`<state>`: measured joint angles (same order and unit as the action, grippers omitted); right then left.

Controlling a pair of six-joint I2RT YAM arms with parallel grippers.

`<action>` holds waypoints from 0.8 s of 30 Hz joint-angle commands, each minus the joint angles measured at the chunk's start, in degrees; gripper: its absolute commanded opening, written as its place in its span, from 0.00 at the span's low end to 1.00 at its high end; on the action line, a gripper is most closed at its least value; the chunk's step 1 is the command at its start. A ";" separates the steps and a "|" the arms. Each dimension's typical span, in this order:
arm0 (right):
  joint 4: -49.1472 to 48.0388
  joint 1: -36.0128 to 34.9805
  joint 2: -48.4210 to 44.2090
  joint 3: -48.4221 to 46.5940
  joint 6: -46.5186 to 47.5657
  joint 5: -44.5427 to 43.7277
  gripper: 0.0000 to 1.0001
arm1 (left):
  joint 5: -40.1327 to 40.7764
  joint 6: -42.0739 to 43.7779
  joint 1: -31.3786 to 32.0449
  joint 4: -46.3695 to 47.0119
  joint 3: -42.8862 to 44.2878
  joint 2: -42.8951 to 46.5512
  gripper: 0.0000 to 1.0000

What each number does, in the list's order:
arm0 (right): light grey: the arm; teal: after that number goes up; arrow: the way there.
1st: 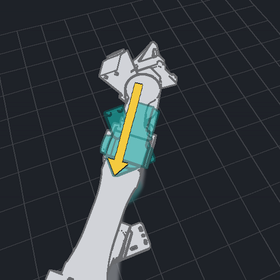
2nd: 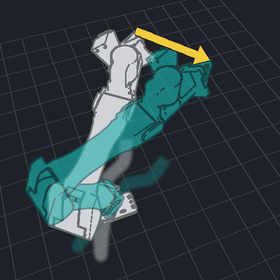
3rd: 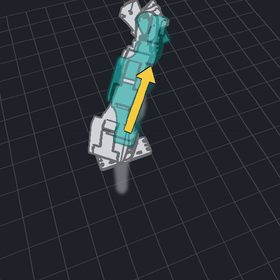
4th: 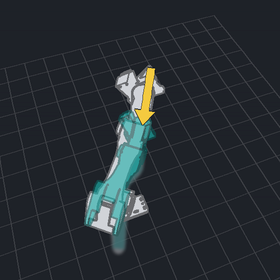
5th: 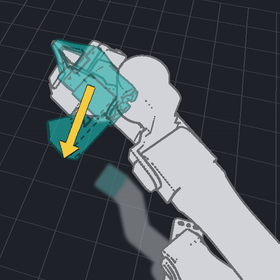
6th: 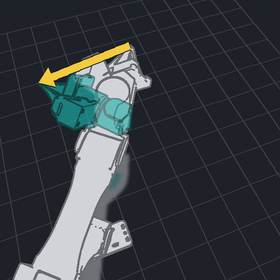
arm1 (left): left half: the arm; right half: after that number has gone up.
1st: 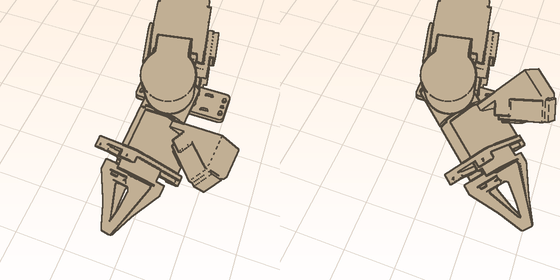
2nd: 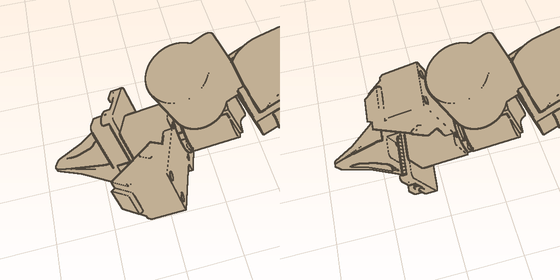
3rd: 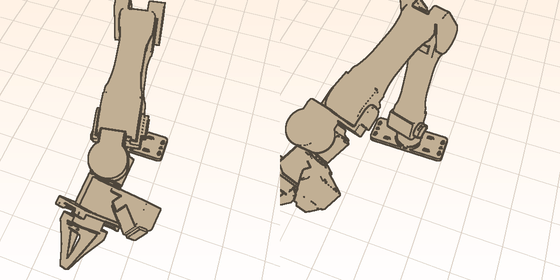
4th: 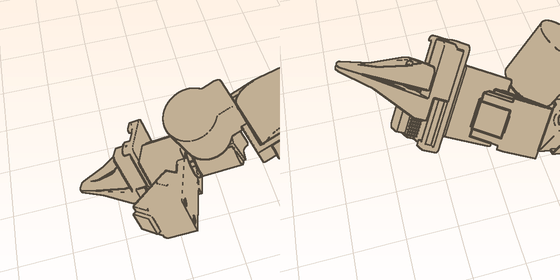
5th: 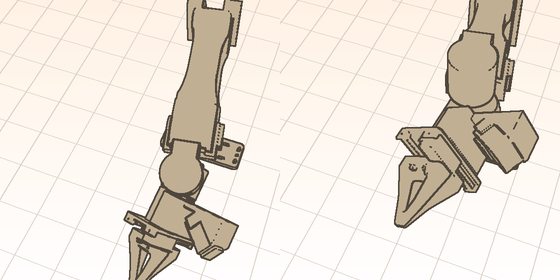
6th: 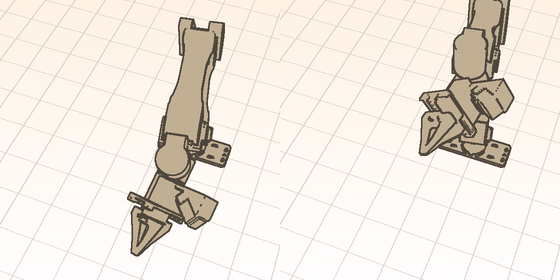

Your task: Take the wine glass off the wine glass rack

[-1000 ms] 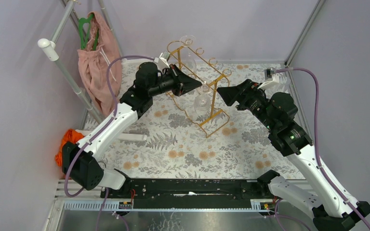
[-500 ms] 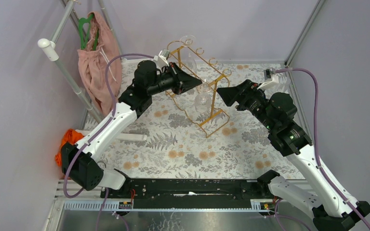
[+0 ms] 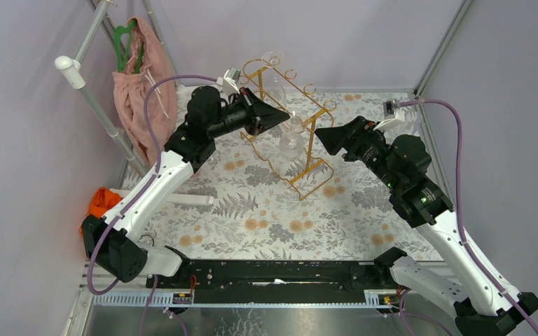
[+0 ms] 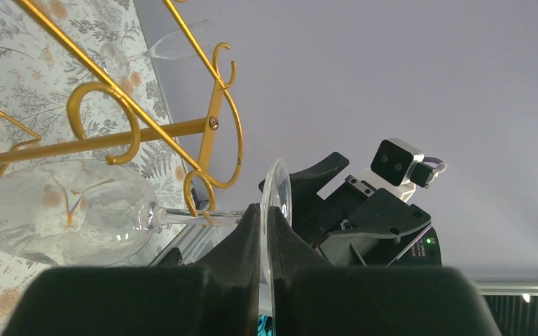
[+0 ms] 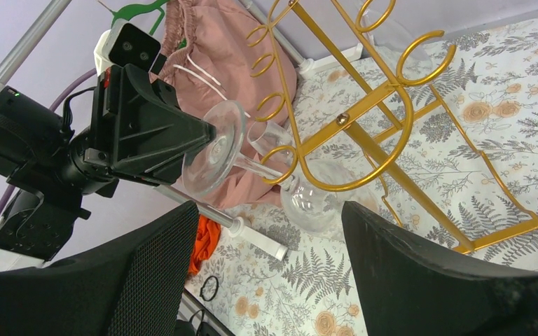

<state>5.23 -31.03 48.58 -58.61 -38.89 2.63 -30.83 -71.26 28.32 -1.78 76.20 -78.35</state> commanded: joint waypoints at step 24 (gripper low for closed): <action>-7.44 -0.32 -1.09 3.24 -2.82 2.02 0.82 | 0.94 -2.42 -3.53 1.49 -6.08 18.30 0.00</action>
<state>2.37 -31.03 48.58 -56.12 -40.60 3.99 -30.44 -71.50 24.75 -4.80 71.44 -64.34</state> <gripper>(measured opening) 0.824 0.104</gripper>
